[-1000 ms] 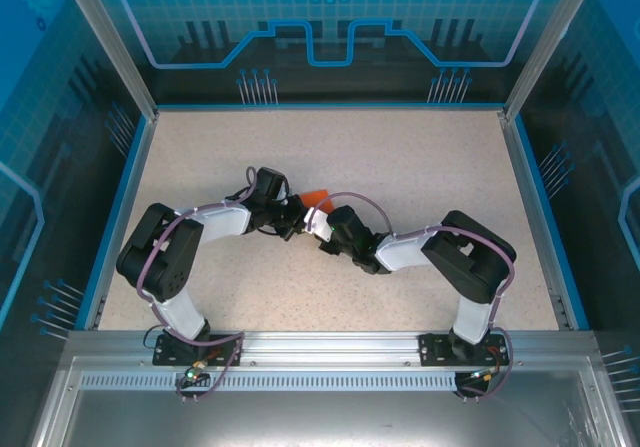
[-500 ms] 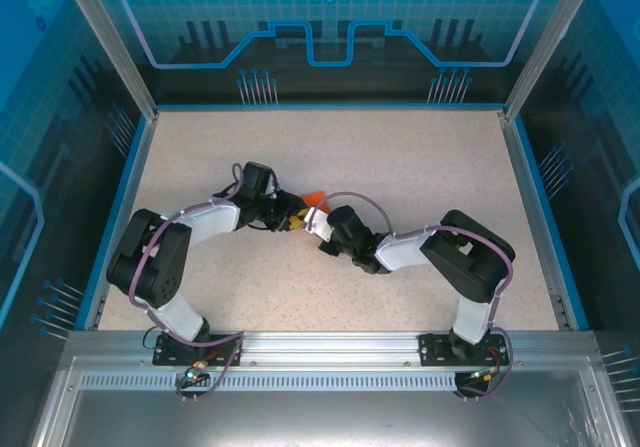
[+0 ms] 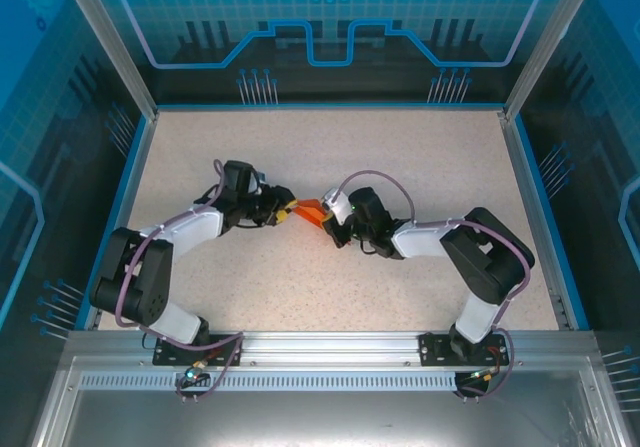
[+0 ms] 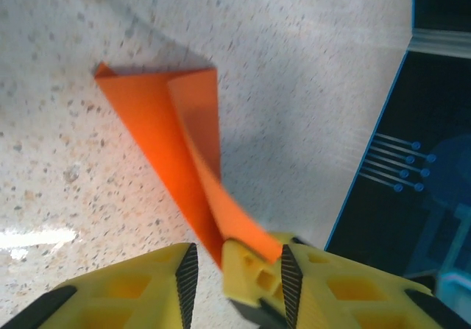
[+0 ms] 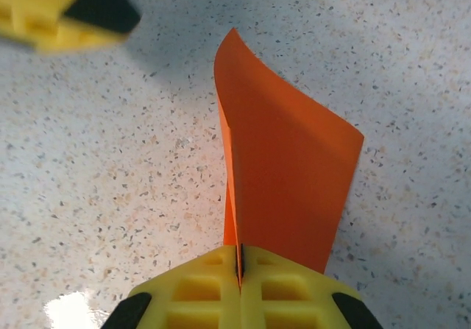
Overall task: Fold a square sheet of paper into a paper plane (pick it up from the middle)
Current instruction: Fold the wing for the fifth time at the center of the table.
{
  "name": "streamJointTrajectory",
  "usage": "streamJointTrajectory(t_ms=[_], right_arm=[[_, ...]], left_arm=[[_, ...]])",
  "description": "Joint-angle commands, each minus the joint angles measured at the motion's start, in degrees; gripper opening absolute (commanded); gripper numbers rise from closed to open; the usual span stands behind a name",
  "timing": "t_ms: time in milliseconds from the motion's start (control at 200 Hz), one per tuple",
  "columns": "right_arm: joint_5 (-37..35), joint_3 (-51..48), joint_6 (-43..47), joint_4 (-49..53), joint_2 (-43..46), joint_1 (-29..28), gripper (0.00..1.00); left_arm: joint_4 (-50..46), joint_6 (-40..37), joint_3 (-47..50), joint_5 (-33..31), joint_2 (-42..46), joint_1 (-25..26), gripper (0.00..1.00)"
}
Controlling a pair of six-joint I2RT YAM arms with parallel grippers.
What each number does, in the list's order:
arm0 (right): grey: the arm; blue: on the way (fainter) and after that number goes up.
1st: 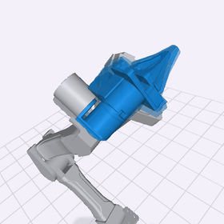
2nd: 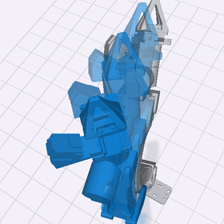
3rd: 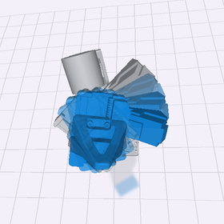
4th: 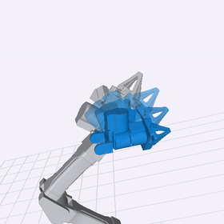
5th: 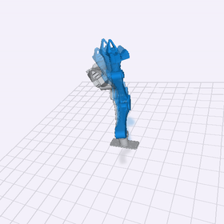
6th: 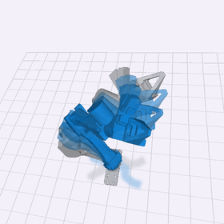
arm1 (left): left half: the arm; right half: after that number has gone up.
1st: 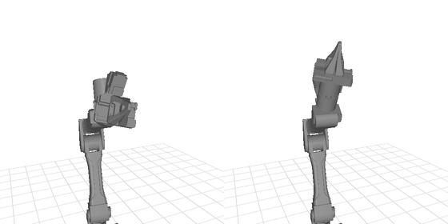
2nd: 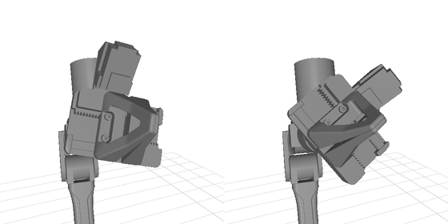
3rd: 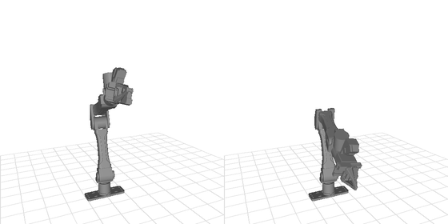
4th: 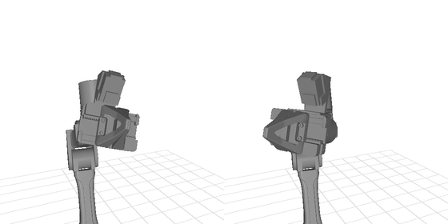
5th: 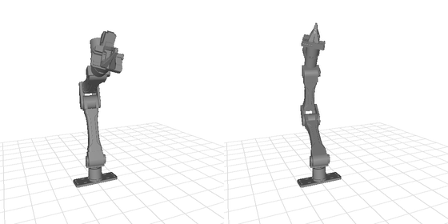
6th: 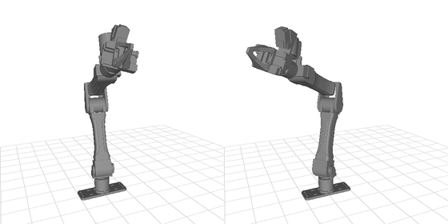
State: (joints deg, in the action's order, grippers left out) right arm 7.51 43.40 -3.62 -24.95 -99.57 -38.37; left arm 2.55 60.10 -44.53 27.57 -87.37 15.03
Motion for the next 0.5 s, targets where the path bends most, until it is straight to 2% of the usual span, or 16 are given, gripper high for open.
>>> streamJointTrajectory(t_ms=[0,180,495], right_arm=[[8.93,-0.51,-7.76,-0.81,0.11,1.97,0.05],[14.47,0.38,-11.83,-1.21,-1.82,3.74,0.06],[20.47,3.01,-16.8,-1.11,-7.0,3.96,0.07]], left_arm=[[7.06,0.54,2.6,2.1,-0.4,2.46,0.34],[14.47,2.55,6.09,2.06,-2.72,5.22,0.29],[18.3,2.56,8.62,1.53,-5.71,6.46,0.25]])
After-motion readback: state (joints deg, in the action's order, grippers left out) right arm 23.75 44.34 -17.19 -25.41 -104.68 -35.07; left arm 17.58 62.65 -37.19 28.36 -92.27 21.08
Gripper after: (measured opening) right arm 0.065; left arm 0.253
